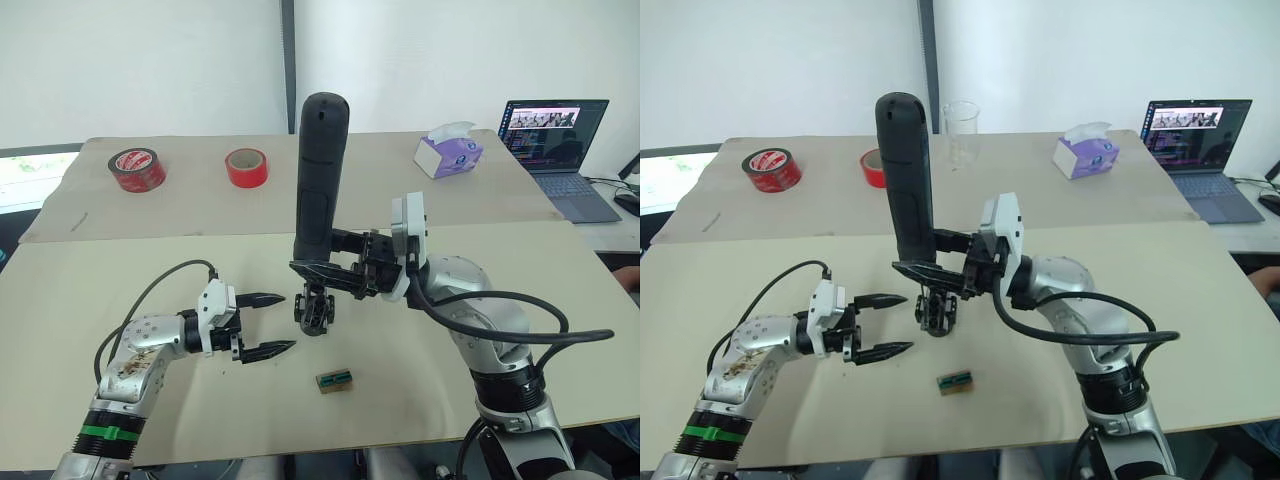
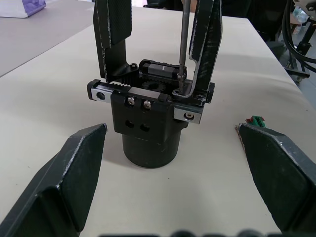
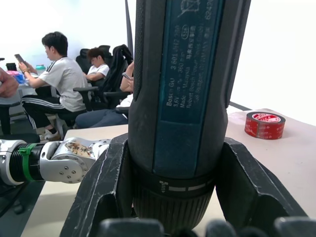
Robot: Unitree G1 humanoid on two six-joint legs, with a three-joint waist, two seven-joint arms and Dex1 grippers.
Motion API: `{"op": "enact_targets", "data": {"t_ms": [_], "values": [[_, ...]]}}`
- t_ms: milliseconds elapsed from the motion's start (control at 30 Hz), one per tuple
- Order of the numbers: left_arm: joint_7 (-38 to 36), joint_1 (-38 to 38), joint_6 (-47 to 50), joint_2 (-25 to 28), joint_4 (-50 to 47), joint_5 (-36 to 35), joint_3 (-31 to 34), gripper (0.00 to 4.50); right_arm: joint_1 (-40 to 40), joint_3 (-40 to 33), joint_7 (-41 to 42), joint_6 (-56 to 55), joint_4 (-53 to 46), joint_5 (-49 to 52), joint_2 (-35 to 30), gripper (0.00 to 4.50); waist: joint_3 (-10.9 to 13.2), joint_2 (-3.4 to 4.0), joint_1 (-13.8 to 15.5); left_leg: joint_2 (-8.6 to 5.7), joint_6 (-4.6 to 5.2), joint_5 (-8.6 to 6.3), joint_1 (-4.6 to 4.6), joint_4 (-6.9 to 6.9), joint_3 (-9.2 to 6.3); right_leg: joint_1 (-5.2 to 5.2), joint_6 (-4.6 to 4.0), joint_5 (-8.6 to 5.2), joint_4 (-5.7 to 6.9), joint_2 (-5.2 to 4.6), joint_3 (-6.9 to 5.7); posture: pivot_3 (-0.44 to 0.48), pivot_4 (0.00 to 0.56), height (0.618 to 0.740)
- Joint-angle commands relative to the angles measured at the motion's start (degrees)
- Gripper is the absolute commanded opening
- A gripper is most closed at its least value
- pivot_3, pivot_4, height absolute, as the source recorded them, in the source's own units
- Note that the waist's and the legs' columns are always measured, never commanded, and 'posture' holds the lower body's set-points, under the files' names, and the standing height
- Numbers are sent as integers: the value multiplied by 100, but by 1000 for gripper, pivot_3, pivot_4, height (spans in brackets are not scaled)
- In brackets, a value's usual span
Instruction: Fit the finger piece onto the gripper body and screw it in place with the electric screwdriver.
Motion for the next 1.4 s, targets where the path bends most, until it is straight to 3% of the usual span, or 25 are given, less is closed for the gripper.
{"op": "enact_targets", "data": {"t_ms": [33, 1400], "values": [[27, -5, -78, -27, -84, 21, -25, 4500, -84, -117, 51, -283, -195, 63, 10, 1933, 0, 0, 0, 0, 0, 0, 0, 0, 0, 0, 0, 0, 0, 0, 0, 0, 150, 740], [70, 49, -75, -58, -129, 48, -24, 4500, -46, -74, 133, -253, -96, 44, -35, 1933, 0, 0, 0, 0, 0, 0, 0, 0, 0, 0, 0, 0, 2, 0, 0, 0, 150, 740]]}}
